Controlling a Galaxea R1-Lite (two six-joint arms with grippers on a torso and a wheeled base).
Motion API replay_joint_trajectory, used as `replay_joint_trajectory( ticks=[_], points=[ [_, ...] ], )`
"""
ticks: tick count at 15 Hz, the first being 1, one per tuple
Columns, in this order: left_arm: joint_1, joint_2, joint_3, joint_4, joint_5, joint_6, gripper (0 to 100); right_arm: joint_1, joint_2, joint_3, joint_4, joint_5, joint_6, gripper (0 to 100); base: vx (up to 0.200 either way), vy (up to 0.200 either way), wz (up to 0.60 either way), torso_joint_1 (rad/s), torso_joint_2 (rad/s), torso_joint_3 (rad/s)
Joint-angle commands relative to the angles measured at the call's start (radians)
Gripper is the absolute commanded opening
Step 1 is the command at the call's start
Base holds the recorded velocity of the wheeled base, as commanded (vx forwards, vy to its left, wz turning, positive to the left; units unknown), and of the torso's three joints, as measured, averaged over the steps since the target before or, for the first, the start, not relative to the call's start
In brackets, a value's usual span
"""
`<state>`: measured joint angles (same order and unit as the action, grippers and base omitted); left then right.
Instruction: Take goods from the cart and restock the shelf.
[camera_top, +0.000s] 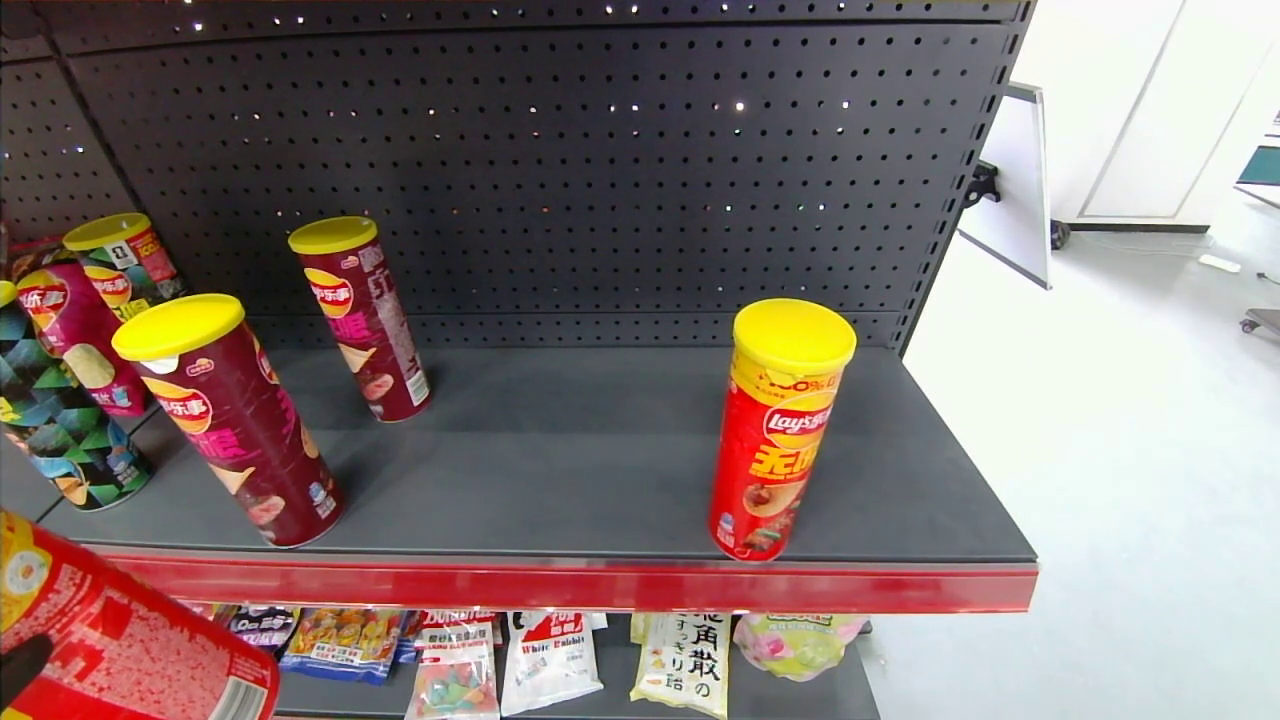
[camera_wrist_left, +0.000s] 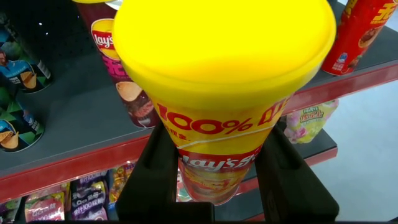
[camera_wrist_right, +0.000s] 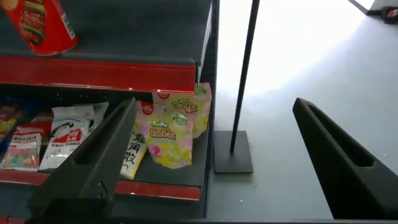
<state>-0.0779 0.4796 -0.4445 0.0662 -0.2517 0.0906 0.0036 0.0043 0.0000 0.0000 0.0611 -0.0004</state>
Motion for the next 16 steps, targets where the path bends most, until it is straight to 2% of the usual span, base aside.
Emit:
replay_joint_trajectory(
  ticks=[1,5,9,16],
  points=[
    [0.000,-0.003,0.000,0.000,0.000,0.000,0,-0.001,-0.003,0.000,0.000,-0.003,0.000,100,0.000,0.000,0.00,0.000,0.00,0.000],
    [0.000,0.001,-0.005,0.000,0.002,0.000,0,-0.001,-0.003,0.000,0.000,-0.003,0.000,100,0.000,0.000,0.00,0.000,0.00,0.000],
    [0.000,0.005,-0.008,-0.002,0.002,0.000,0,-0.001,-0.003,0.000,0.000,-0.003,0.000,100,0.000,0.000,-0.60,-0.001,0.00,0.000],
    [0.001,0.053,-0.030,-0.002,0.003,0.000,0,-0.001,-0.003,0.000,0.000,-0.003,0.003,100,0.000,0.000,0.00,0.000,0.00,0.000]
  ],
)
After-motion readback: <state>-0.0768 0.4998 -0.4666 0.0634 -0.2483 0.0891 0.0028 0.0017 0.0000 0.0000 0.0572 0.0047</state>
